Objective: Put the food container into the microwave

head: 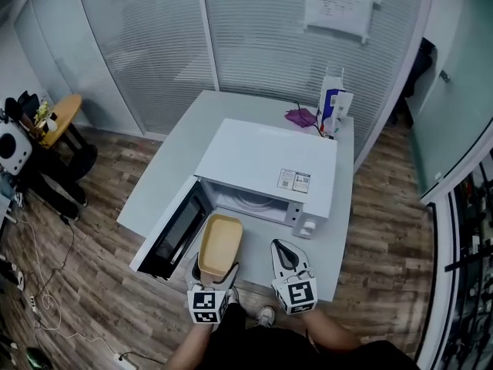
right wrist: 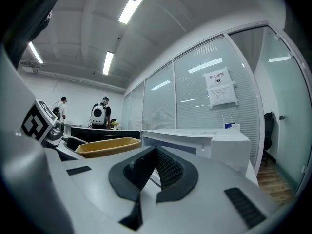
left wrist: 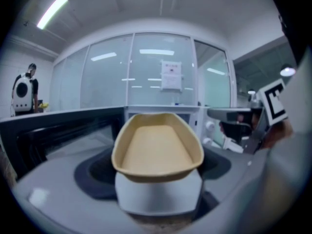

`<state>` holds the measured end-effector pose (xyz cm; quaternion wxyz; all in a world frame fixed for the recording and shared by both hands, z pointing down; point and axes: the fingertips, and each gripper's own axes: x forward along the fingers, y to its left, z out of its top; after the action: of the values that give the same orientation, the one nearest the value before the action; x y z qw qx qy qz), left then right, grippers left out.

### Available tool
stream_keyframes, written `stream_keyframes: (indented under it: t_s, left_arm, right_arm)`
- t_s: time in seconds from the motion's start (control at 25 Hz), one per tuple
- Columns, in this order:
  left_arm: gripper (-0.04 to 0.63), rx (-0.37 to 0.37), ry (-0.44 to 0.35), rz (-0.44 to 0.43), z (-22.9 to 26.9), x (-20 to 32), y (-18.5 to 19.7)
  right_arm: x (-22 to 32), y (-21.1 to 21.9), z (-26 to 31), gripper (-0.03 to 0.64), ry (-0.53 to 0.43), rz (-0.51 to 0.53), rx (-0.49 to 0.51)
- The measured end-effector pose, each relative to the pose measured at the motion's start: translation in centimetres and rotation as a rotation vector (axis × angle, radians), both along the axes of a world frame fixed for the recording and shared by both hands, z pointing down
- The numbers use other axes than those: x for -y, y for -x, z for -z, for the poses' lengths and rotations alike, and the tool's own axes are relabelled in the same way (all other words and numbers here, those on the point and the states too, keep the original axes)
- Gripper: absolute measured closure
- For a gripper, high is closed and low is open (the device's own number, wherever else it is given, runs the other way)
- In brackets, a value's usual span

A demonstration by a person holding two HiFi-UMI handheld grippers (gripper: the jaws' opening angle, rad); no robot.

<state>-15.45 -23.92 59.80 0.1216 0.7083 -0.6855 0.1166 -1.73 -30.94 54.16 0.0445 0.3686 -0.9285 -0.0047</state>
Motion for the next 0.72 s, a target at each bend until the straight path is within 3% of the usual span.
stream_keyframes:
  t_s: [0.2, 0.4, 0.72]
  left_arm:
    - [0.114, -0.002, 0.009, -0.045, -0.9, 2.4, -0.2]
    - [0.114, 0.057, 0.023, -0.112, -2.2, 5.1, 0.2]
    - [0.114, 0.024, 0.057, -0.188, -4.3, 9.3, 0.7]
  right_arm:
    - [1.8, 0.0, 0.1, 0.609, -0.008, -0.033, -0.017]
    - [3.8, 1.0, -0.1, 0.609, -0.009, -0.068, -0.039]
    - [6.2, 2.5, -1.5, 0.609, 0.026, -0.122, -0.068]
